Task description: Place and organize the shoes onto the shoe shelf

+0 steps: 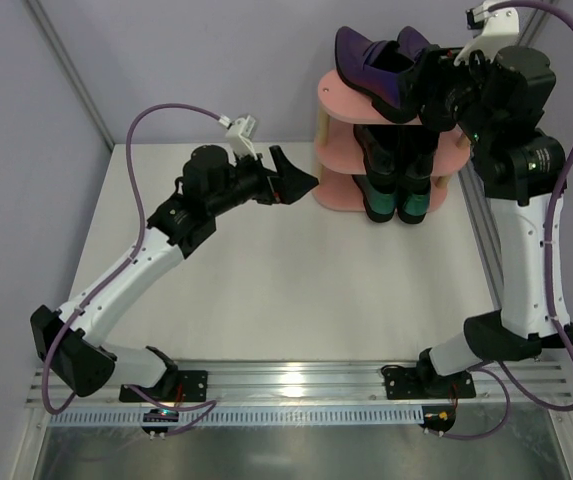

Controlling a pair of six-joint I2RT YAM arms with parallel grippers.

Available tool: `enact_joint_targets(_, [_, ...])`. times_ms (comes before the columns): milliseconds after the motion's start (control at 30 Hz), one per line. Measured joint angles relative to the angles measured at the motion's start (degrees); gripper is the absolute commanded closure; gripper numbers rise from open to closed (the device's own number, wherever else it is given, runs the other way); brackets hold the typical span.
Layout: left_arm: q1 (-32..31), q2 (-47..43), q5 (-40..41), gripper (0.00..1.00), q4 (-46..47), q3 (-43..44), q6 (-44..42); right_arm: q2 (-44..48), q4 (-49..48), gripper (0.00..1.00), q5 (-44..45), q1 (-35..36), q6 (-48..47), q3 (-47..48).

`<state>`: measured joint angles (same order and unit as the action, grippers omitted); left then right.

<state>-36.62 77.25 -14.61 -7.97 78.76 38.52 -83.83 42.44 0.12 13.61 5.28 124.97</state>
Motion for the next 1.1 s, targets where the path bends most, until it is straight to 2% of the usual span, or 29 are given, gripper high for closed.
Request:
enact_joint_targets(167, [0.0, -1.6, -0.6, 0.00, 0.0, -3.9, 0.1, -7.0, 5.1, 0.15, -0.8, -1.0, -4.4, 8.7])
enact_joint_targets(467, [0.7, -6.0, -1.1, 0.00, 0.1, -7.8, 0.1, -15.3, 8.2, 0.16, -1.0, -1.9, -10.3, 11.0])
enact_joint_targets(733, [1.9, -8.1, -1.5, 0.00, 0.7, -10.3, 0.4, -16.3, 7.8, 0.20, 2.9, -3.0, -11.3, 11.2])
enact_joint_targets(867, [1.9, -8.8, -1.5, 0.00, 0.9, -11.3, 0.6, -16.8, 6.7, 0.29, 3.7, -3.0, -11.5, 11.2])
enact_joint_targets(967, [1.9, -9.4, -1.6, 0.00, 0.9, -12.0, 1.0, -17.6, 5.2, 0.43, 3.5, -3.0, -11.6, 11.2])
enact_joint_targets(1000, [1.9, -9.6, -1.6, 0.00, 0.9, -12.1, 1.2, -18.0, 4.8, 0.52, 3.3, -3.0, -11.6, 11.2])
enact_joint_targets(1067, [2.0, -9.9, -1.6, 0.00, 0.9, -12.4, 1.4, -18.5, 4.2, 0.62, 3.2, -3.0, -11.9, 11.4])
enact_joint_targets(1100, [2.0, -10.1, -1.7, 0.00, 0.9, -12.5, 1.5, -18.6, 4.1, 0.74, 3.0, -3.2, -11.8, 11.5])
